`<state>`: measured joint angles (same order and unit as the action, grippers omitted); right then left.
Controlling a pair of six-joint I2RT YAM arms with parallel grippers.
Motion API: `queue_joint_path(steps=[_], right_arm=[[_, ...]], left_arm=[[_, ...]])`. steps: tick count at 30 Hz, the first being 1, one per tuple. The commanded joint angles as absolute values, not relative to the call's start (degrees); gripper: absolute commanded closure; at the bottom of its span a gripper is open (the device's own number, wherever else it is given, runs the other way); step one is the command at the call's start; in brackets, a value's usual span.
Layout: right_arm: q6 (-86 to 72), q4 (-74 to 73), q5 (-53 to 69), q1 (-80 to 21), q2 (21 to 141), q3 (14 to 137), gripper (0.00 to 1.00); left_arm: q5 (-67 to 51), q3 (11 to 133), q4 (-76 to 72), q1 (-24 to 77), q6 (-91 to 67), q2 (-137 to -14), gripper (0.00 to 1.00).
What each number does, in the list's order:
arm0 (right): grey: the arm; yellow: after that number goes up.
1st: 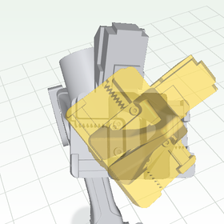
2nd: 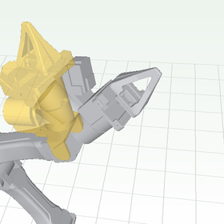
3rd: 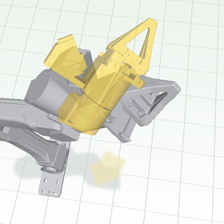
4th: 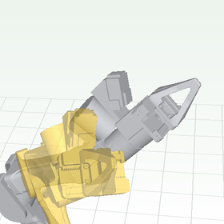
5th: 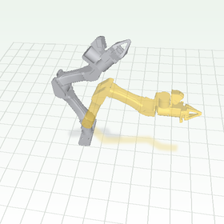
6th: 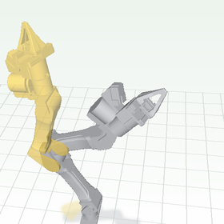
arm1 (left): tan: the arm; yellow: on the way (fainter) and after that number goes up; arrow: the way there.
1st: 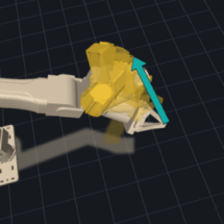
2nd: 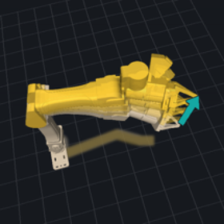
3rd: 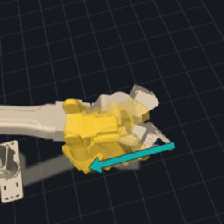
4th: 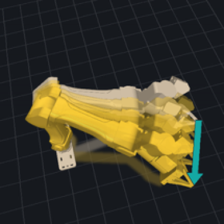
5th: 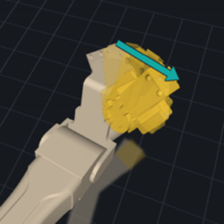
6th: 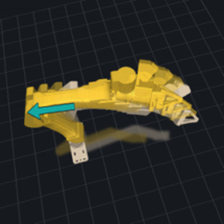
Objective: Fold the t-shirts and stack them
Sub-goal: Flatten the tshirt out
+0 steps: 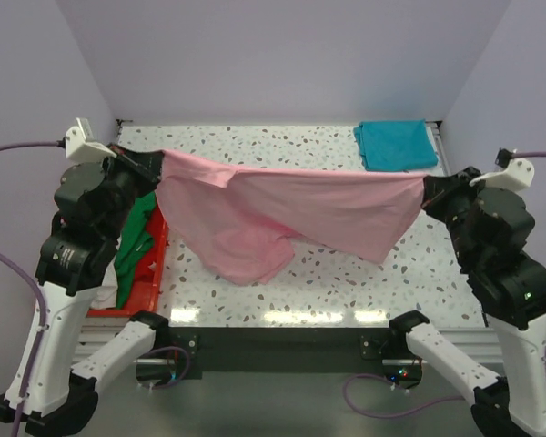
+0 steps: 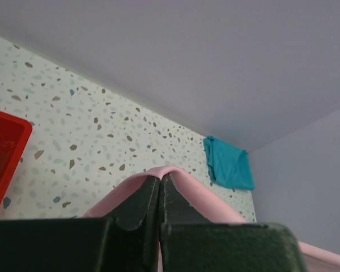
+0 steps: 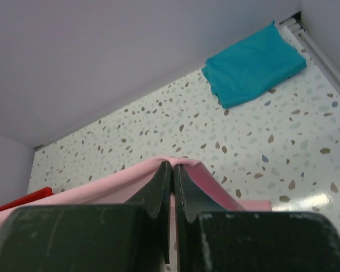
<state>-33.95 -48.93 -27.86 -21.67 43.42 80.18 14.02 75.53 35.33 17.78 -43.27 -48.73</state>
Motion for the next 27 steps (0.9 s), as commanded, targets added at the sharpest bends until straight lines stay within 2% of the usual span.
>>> queue_joint_path(steps=[1, 6, 9, 12, 14, 16, 19, 23, 27], right_arm=[[-25.9, -44.7, -28.0, -21.4, 53.9, 86.5, 1.00], [-19.9, -30.8, -22.0, -20.0, 69.1, 94.0, 1.00], [-19.9, -24.7, -14.2, -16.2, 80.4, 101.1, 1.00], [-19.9, -22.6, -10.8, -13.5, 90.0, 111.5, 1.00], [-19.8, -22.5, -9.8, -12.0, 95.4, 120.1, 1.00], [-19.8, -22.8, -8.8, -11.1, 98.2, 128.0, 1.00], [-19.4, -22.6, -9.3, -9.5, 100.2, 133.5, 1.00], [-19.0, -21.1, -9.8, -8.5, 98.2, 131.2, 1.00], [-20.2, -20.5, -9.4, -7.6, 94.1, 121.1, 1.00]], left_arm=[[15.5, 81.9, 33.1, 17.4, -41.2, -55.0, 1.00], [15.9, 86.8, 19.6, 17.1, -39.6, -69.2, 1.00], [10.8, 92.8, 10.9, 15.1, -38.6, -80.0, 1.00], [4.3, 102.2, 4.2, 12.0, -38.2, -90.3, 1.00], [1.5, 114.0, 5.3, 9.8, -38.6, -95.6, 1.00], [-3.1, 125.4, 5.4, 8.6, -38.1, -102.0, 1.00], [-5.8, 134.4, 5.0, 7.4, -36.7, -105.8, 1.00], [-9.0, 132.7, 2.9, 5.2, -36.9, -102.7, 1.00], [-9.2, 116.4, -1.8, 4.9, -36.5, -93.9, 1.00]])
